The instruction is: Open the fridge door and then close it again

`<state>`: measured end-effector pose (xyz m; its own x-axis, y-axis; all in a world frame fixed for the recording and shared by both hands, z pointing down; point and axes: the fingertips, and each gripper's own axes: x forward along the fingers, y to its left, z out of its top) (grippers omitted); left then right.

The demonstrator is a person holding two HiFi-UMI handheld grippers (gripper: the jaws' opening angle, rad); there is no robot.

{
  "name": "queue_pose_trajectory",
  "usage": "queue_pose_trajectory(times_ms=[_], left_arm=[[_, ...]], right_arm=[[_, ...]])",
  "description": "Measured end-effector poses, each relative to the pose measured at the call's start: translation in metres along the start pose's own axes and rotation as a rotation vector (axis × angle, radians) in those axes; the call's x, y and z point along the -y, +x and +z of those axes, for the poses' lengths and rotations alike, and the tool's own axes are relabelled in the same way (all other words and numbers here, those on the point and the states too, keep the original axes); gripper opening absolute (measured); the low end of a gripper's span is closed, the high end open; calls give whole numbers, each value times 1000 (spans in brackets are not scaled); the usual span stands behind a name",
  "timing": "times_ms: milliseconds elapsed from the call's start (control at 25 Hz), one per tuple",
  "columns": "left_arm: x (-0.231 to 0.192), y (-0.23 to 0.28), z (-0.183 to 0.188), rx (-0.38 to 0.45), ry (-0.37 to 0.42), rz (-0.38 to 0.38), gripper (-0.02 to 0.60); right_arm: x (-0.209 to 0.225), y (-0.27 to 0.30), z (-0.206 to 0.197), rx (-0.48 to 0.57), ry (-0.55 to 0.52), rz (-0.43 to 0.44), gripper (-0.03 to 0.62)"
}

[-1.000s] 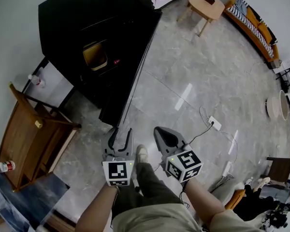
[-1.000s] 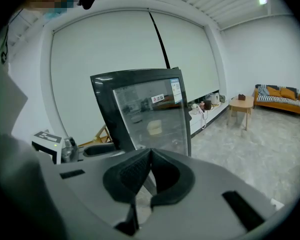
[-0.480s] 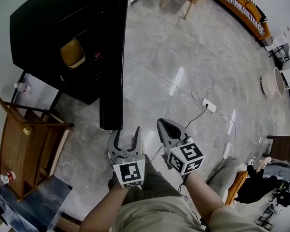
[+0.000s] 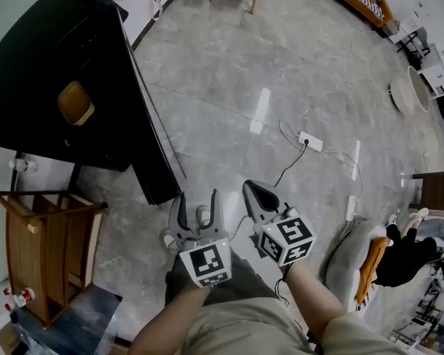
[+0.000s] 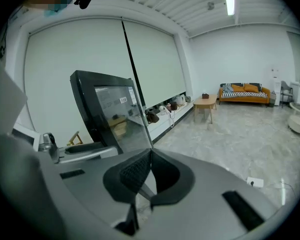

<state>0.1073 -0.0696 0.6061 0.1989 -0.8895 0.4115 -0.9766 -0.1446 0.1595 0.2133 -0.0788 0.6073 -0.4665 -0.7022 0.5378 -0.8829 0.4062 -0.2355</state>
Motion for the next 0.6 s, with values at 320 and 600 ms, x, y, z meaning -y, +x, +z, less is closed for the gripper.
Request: queue_pose_trajectory(times_ms=[320,600], left_arm=[[46,-6,16,37,53,-70,264],[24,17,37,67,101,-37,262]], right_arm=[[35,-21,1,22,38,-39,-4],[46,-19,6,34,55,-49,-4]])
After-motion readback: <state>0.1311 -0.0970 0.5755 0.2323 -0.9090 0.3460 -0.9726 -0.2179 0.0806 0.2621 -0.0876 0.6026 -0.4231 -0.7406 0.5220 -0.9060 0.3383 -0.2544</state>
